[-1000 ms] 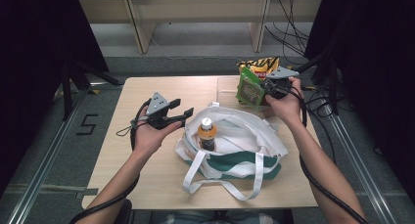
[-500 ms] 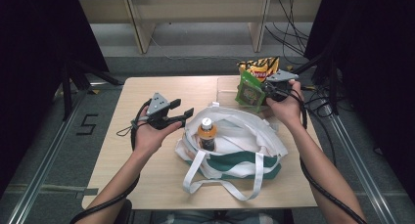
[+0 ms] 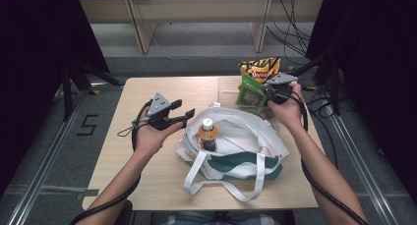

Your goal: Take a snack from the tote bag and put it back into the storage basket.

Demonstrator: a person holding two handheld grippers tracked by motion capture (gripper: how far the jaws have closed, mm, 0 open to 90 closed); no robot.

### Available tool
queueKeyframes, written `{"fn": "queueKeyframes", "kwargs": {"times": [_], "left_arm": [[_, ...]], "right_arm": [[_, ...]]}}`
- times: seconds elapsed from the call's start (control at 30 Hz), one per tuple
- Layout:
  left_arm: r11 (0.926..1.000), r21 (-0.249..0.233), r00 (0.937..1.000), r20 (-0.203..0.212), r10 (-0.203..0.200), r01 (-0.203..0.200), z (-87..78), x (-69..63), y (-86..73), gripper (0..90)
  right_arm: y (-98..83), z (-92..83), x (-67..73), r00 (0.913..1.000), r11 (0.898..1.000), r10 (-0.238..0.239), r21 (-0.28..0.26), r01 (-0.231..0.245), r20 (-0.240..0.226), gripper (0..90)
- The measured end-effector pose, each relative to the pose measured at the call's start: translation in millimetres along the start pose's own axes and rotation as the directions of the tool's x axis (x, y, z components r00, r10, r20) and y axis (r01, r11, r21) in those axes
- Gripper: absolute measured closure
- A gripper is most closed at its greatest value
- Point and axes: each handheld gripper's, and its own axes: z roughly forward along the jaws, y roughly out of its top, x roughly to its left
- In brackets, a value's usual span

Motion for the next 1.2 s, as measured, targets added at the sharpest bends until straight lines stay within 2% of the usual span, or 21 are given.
{"fn": "queueKeyframes", "kwargs": {"times": [0.07,0.17,0.43,0.5,0.73,0.9,0.93,1.07,1.13,1.2], "left_arm": [[1.0000,0.000,1.0000,0.001,-0.001,0.001,0.2,-0.3,-0.2,38.6],[1.0000,0.002,1.0000,0.000,-0.001,0.001,0.6,-0.5,-0.2,38.6],[1.0000,0.003,1.0000,0.001,0.000,0.000,0.7,-0.5,-0.3,38.6],[1.0000,0.002,1.0000,0.000,0.000,0.000,0.6,-0.5,-0.1,38.5],[1.0000,0.001,1.0000,0.000,0.000,0.000,0.3,-0.5,0.1,38.5],[1.0000,0.002,1.0000,0.000,0.000,0.000,0.5,-0.5,-0.2,38.5],[1.0000,0.002,1.0000,-0.001,-0.001,0.001,0.5,-0.5,-0.2,38.5],[1.0000,0.001,1.0000,0.000,0.000,0.000,0.2,-0.5,0.2,38.5],[1.0000,0.001,1.0000,0.000,0.002,-0.002,0.1,-0.5,0.2,38.5],[1.0000,0.001,1.0000,0.000,0.001,-0.001,0.1,-0.6,0.2,38.5]], "right_arm": [[-0.5,0.7,0.1,1.0000,1.000,0.000,-0.001,0.000,0.004,90.0],[-1.5,1.2,-1.0,0.9995,1.000,-0.029,-0.004,0.029,0.011,90.0],[-2.4,2.0,-1.6,0.9995,0.999,-0.032,0.005,0.032,0.006,90.0],[-2.9,1.8,0.6,0.9999,1.000,-0.005,0.009,0.005,0.010,90.0],[-5.5,2.3,-0.6,0.9998,1.000,-0.011,0.006,0.011,0.015,90.0],[-5.3,1.6,-3.1,0.9998,1.000,-0.013,0.012,0.013,0.013,86.9],[-5.1,1.6,-2.5,0.9999,1.000,0.001,0.011,-0.001,0.016,86.1],[-5.7,1.5,-2.2,0.9994,1.000,-0.003,-0.004,0.003,0.033,81.8],[-5.0,0.0,-0.6,0.9995,1.000,0.012,0.013,-0.013,0.028,80.5],[-4.9,0.6,-1.7,0.9996,1.000,-0.009,0.004,0.009,0.028,79.5]]}}
